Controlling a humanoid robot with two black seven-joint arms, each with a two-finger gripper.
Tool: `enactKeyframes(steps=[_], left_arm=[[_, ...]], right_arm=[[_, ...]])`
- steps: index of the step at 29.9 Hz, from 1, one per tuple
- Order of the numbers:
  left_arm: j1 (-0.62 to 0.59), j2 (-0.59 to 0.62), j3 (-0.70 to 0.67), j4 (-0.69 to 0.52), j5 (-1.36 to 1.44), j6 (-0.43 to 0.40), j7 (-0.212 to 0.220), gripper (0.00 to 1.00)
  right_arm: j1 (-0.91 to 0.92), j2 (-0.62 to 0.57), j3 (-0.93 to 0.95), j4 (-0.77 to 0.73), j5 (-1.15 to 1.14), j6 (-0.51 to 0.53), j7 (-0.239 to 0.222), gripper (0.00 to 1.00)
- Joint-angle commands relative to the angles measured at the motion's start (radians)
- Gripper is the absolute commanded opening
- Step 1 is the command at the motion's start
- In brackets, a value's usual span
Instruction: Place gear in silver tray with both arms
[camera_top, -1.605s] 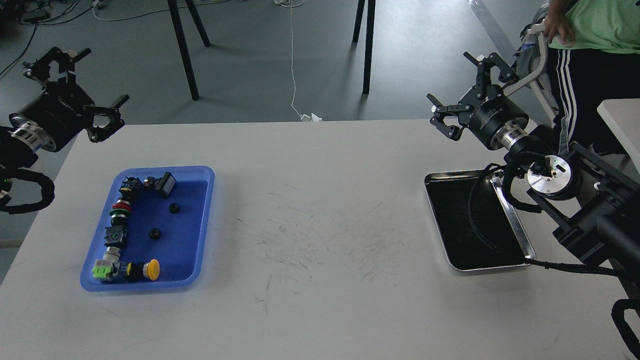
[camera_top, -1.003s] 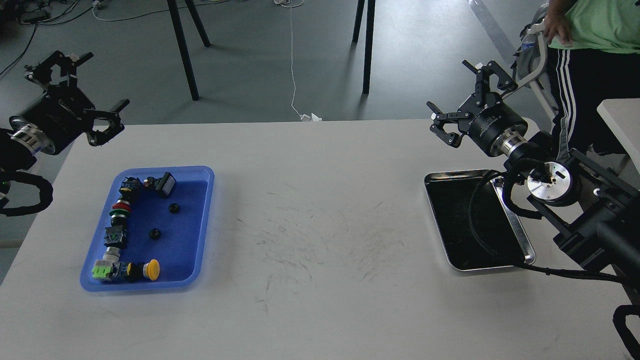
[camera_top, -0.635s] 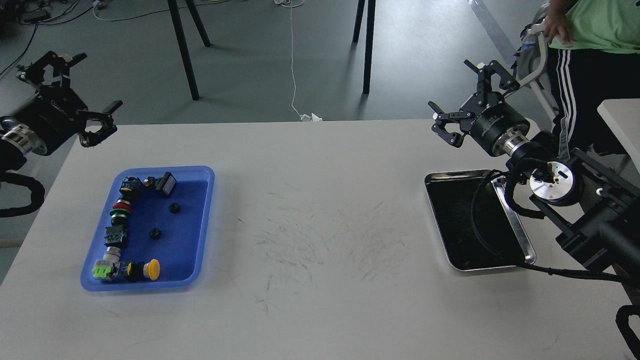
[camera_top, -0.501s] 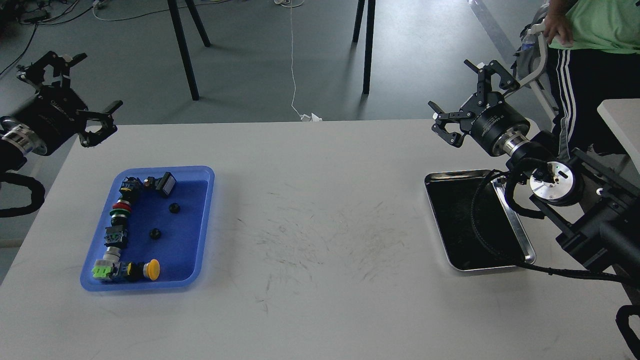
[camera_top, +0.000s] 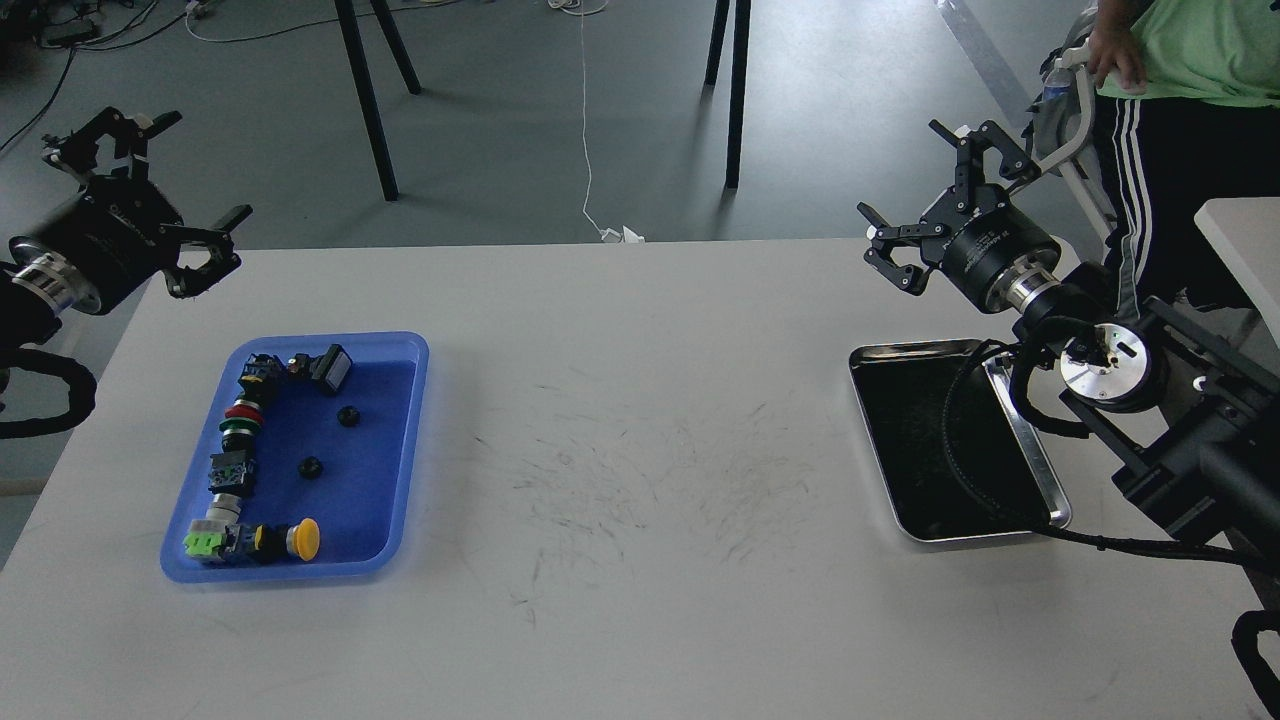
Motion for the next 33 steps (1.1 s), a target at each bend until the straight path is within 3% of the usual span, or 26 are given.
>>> enactKeyframes(steps=[1,33], left_arm=[[0.002,0.001,0.001,-0.005,0.001,0.000,0.001,0.99],[-0.005,-0.008,0.029,-0.012,0.001,0.000,-0.002,0.99]], right_arm=[[0.000,-0.001,0.001,0.000,0.000,0.001,0.000,0.99],[-0.017,0.000,0.002,0.000,0.000,0.004,0.003,0.99]])
